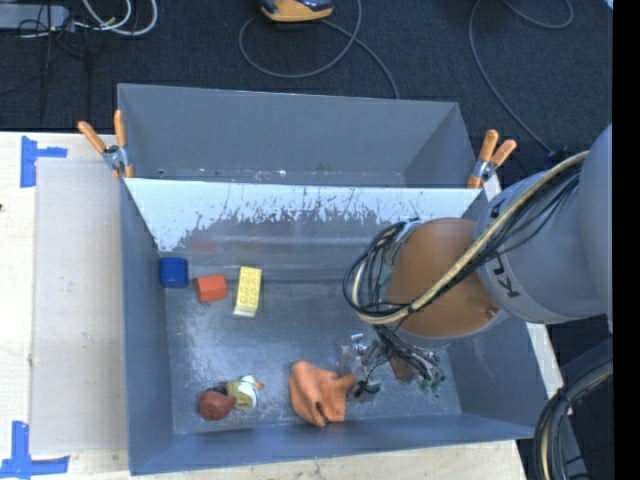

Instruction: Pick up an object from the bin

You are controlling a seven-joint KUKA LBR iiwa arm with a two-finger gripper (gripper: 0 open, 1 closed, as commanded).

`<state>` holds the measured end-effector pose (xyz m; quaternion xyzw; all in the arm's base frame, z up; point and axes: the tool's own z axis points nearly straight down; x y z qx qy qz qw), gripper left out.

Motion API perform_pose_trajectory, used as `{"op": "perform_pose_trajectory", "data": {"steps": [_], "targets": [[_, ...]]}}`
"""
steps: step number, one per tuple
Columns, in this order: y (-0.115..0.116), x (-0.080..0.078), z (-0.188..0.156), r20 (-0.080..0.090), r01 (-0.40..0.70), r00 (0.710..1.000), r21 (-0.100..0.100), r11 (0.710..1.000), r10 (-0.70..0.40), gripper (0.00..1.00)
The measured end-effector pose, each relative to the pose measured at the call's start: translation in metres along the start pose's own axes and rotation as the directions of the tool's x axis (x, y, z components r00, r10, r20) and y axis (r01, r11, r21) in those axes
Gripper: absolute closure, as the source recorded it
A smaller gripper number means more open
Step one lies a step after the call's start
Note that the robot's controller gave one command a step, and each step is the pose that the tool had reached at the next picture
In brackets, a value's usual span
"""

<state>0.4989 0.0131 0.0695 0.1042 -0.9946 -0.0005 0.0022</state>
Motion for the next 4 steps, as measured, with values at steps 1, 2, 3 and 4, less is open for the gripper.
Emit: {"op": "perform_pose_trajectory", "data": {"steps": [1, 2, 3, 4], "targets": [[-0.007, 0.005, -0.046, -0.007, 0.022, 1.0, -0.002, 1.0, -0.022, 1.0], [-0.014, -0.006, -0.088, 0.0, 0.022, 1.0, 0.0, 1.0, -0.022, 1.0], [0.0, 0.001, -0.126, -0.012, 0.021, 1.0, -0.003, 1.0, -0.021, 1.0], [0.003, 0.001, -0.139, -0.009, 0.024, 1.0, -0.003, 1.0, -0.024, 1.0]]}}
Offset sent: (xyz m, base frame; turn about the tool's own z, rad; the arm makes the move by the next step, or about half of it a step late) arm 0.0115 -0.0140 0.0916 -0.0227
